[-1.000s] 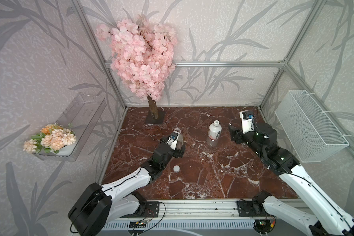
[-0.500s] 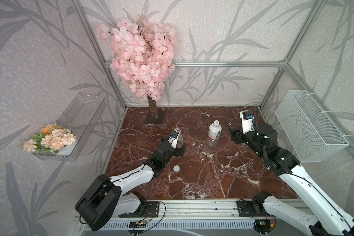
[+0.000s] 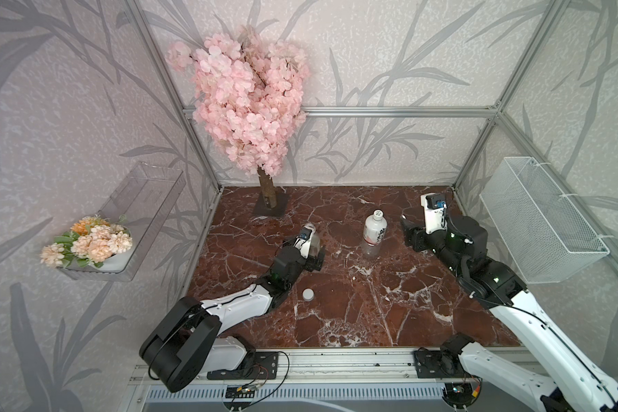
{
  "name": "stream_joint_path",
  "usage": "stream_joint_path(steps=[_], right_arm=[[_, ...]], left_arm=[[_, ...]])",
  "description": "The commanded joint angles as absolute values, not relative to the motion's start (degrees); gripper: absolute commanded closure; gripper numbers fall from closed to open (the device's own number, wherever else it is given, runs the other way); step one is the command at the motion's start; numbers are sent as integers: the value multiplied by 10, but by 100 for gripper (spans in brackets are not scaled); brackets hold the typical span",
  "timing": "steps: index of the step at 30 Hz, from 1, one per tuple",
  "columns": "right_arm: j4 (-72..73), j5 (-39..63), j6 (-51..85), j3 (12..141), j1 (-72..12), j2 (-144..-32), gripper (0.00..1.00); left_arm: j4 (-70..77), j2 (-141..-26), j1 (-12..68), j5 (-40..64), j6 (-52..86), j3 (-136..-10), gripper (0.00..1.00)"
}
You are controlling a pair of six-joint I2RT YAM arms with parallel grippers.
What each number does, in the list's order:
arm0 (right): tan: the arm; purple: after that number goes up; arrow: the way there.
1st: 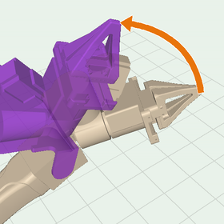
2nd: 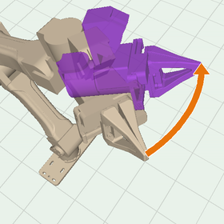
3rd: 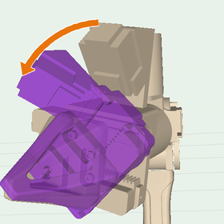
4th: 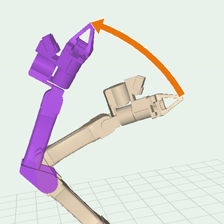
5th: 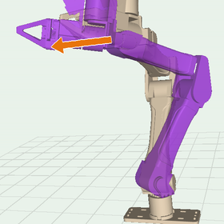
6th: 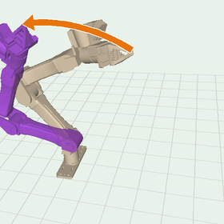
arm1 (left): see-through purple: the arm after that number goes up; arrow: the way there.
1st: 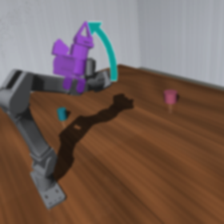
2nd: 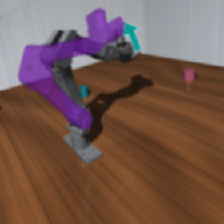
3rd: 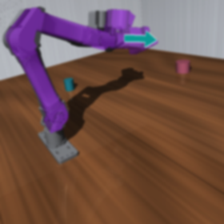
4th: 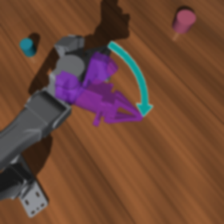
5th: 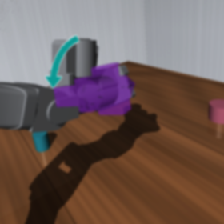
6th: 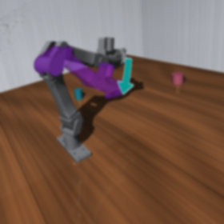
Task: Screw on the bottle caps
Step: Pick up the plastic bottle at the center of the board.
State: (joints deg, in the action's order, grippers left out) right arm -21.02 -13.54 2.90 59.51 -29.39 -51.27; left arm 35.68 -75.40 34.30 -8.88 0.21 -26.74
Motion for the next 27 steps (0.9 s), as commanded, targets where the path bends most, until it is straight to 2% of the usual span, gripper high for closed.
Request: stream_joint_path(steps=[1, 27], right_arm=[[-202, -146, 23, 592, -291, -502, 23], [-199, -148, 15, 582, -290, -497, 23]], left_arm=[[378, -763, 338, -83, 12, -281, 0], [438, -807, 328, -92, 30, -275, 0]])
